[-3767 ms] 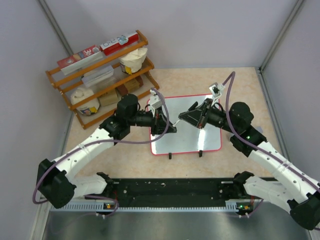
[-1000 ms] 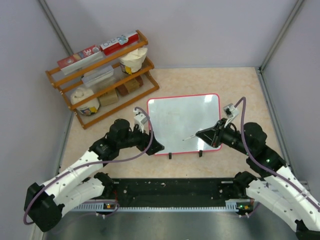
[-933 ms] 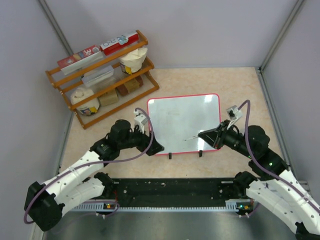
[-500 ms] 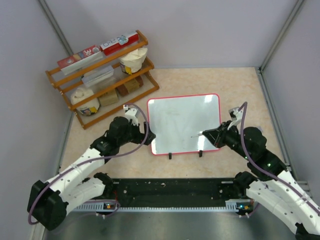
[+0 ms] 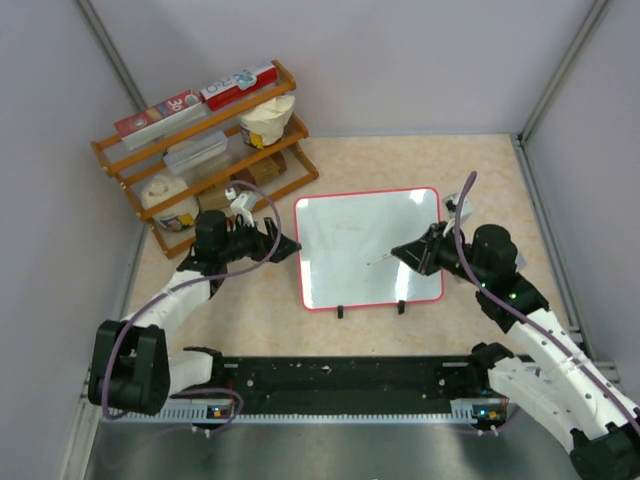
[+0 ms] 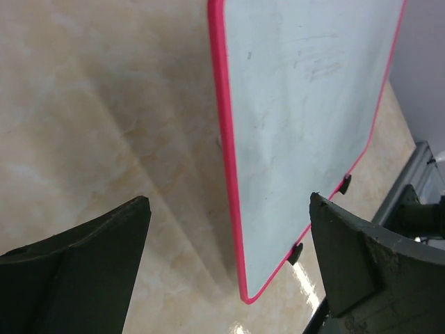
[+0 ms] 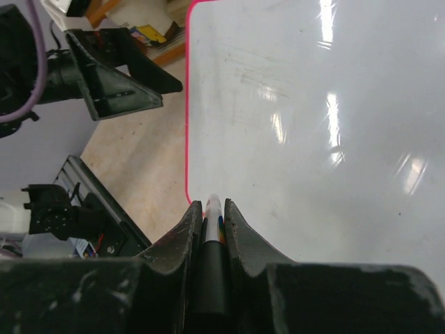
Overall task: Write a sentence on the whiteboard
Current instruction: Move the whiteboard to the whiteboard stand.
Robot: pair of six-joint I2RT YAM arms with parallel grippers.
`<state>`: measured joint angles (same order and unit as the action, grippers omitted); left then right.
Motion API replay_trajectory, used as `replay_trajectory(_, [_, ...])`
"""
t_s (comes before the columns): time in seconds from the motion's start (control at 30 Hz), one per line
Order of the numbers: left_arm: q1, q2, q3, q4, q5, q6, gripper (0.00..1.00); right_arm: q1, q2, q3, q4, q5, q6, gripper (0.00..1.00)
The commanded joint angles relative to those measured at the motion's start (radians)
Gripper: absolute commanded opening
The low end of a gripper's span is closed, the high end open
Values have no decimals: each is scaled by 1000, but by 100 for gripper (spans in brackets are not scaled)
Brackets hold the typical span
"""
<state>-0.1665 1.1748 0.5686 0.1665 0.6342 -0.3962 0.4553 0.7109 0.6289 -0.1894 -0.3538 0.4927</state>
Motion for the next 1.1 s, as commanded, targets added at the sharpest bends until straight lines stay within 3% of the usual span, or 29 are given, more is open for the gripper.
replay_trajectory(0.0, [5, 63, 20, 226, 257, 0, 99, -63, 31, 57, 218, -250, 52, 0])
replay_trajectory(0.23, [5, 233, 71, 343, 338, 19, 96, -64, 55, 75, 246, -281, 46, 0])
replay_trajectory(0.43, [7, 397, 102, 603, 479, -90, 87, -63, 42, 80, 229, -267, 37, 0])
replay_trajectory(0.53, [7, 474, 134, 698, 550, -148, 70, -63, 42, 87, 216, -266, 32, 0])
replay_trajectory(0.67, [5, 510, 125, 818, 584, -220, 59, -63, 42, 91, 209, -258, 24, 0])
replay_trajectory(0.83, [5, 511, 125, 756, 587, -191, 41, -63, 45, 88, 215, -255, 26, 0])
replay_trajectory(1.07, [-4, 513, 132, 657, 598, -150, 9, -63, 45, 83, 214, -252, 21, 0])
